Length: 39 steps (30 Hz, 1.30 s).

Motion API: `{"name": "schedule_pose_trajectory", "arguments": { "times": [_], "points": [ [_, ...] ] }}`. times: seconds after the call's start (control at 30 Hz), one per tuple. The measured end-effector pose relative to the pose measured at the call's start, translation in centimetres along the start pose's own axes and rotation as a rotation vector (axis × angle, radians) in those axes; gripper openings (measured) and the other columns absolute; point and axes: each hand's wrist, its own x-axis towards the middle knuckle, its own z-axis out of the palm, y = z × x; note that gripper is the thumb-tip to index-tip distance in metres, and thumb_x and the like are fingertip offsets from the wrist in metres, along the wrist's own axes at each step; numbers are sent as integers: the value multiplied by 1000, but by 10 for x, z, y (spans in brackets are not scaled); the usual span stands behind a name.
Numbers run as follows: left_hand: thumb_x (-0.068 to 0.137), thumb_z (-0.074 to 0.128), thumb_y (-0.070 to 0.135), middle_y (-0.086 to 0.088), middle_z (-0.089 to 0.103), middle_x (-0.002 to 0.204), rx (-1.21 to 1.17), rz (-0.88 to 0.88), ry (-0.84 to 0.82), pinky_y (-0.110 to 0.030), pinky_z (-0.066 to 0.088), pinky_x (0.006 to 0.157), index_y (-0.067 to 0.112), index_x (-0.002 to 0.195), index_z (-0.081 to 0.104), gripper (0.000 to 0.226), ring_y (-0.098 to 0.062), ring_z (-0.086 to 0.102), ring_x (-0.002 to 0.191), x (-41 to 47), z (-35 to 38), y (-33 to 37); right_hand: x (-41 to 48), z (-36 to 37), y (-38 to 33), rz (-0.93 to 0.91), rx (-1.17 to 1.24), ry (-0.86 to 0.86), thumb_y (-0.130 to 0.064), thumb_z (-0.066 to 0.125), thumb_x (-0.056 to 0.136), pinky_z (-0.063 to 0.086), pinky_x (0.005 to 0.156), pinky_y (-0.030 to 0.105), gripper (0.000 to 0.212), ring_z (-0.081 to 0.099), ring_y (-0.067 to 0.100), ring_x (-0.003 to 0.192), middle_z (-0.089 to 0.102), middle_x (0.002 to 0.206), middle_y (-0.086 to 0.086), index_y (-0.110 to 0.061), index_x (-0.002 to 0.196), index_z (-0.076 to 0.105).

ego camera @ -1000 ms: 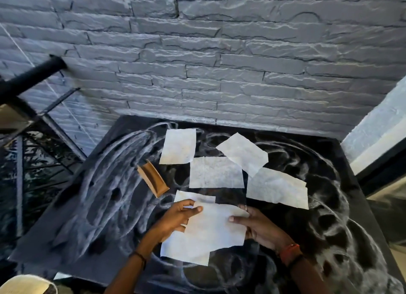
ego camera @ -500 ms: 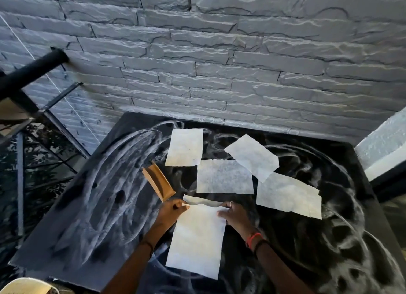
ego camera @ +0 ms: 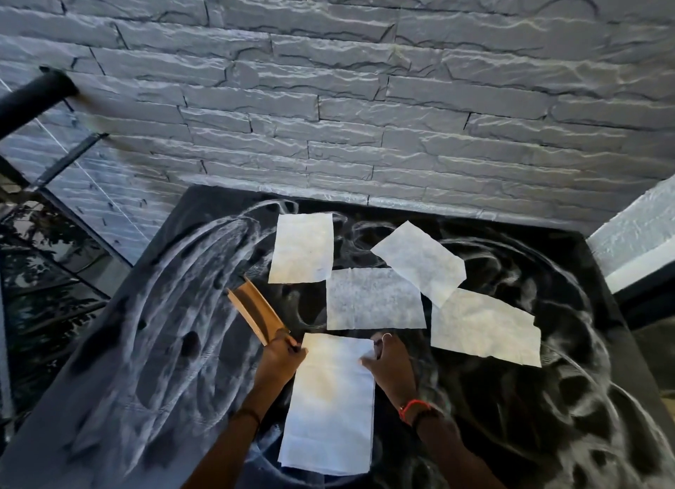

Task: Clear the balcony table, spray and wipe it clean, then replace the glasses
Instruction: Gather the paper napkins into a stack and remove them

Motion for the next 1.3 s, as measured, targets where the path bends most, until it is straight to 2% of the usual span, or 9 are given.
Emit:
{"name": "schedule_pose_trajectory", "arguments": {
  "times": [0.13, 0.23, 0.4, 0.53, 0.6, 0.77, 1.07, 1.17, 1.3],
  "points": [
    [79, 70, 4, 1, 46, 62, 15, 13, 13, -24, 34, 59, 16, 76, 40, 32, -27, 54, 68, 1, 3, -1, 0, 4, 2, -31, -24, 4, -9, 75, 63, 40, 75, 29, 38, 43, 14, 80, 41, 78, -6, -10, 97, 57],
    [84, 66, 8, 5, 44, 63, 36, 61, 5, -20, 31, 56, 22, 70, 36, 35, -21, 50, 67, -1, 5, 8, 3, 0, 0, -18, 30, -18, -15, 77, 68, 36, 66, 17, 36, 45, 12, 72, 40, 74, -13, -13, 97, 56],
    [88, 63, 18, 2, 59, 71, -23, 172, -5, -20, 39, 61, 14, 81, 55, 11, -12, 57, 66, 13, -7, 47, 30, -13, -27, 29, 166, 62, -28, 68, 82, 37, 58, 18, 21, 57, 14, 69, 59, 74, 0, -11, 86, 57],
    [88, 63, 10, -11, 66, 82, -48, 259, 15, -16, 38, 61, 9, 81, 55, 11, -16, 57, 69, 43, -22, 84, 70, -10, -52, 83, 149, 56, -18, 55, 90, 35, 65, 16, 18, 55, 14, 80, 60, 83, 1, -1, 92, 63],
    [88, 62, 8, -16, 67, 91, -32, 273, 36, -18, 39, 67, 2, 86, 60, 7, -25, 61, 82, 58, -24, 91, 90, -5, -62, 170, 239, -27, -9, 52, 88, 42, 66, 22, 14, 56, 15, 73, 64, 77, 2, -5, 82, 65],
    [87, 57, 4, -18, 66, 94, -31, 240, 53, -30, 47, 72, -3, 89, 62, 10, -31, 62, 88, 88, -27, 93, 130, 18, -91, 353, 430, -165, -10, 60, 86, 35, 33, 14, 15, 47, 8, 33, 60, 61, 9, -2, 75, 55],
    [86, 56, 4, -21, 63, 95, 6, 195, -2, -30, 45, 70, -2, 89, 57, 7, -33, 61, 90, 122, -32, 84, 161, 47, -108, 431, 419, -201, -11, 70, 78, 32, 39, 19, 28, 43, 16, 30, 53, 38, 4, -3, 55, 57],
    [77, 73, 11, -18, 58, 101, 45, 238, -42, -23, 39, 70, 1, 97, 55, 29, -29, 58, 94, 126, -34, 83, 165, 45, -114, 433, 438, -197, 0, 62, 78, 28, 41, 19, 30, 39, 15, 31, 51, 43, 7, -5, 51, 52],
    [70, 80, 25, -12, 51, 111, 186, 317, -28, -31, 43, 81, 6, 109, 52, 51, -26, 50, 106, 127, -36, 84, 166, 34, -131, 378, 555, -233, -4, 64, 81, 26, 41, 17, 23, 37, 11, 36, 51, 54, 7, -7, 61, 53]
  ]
}}
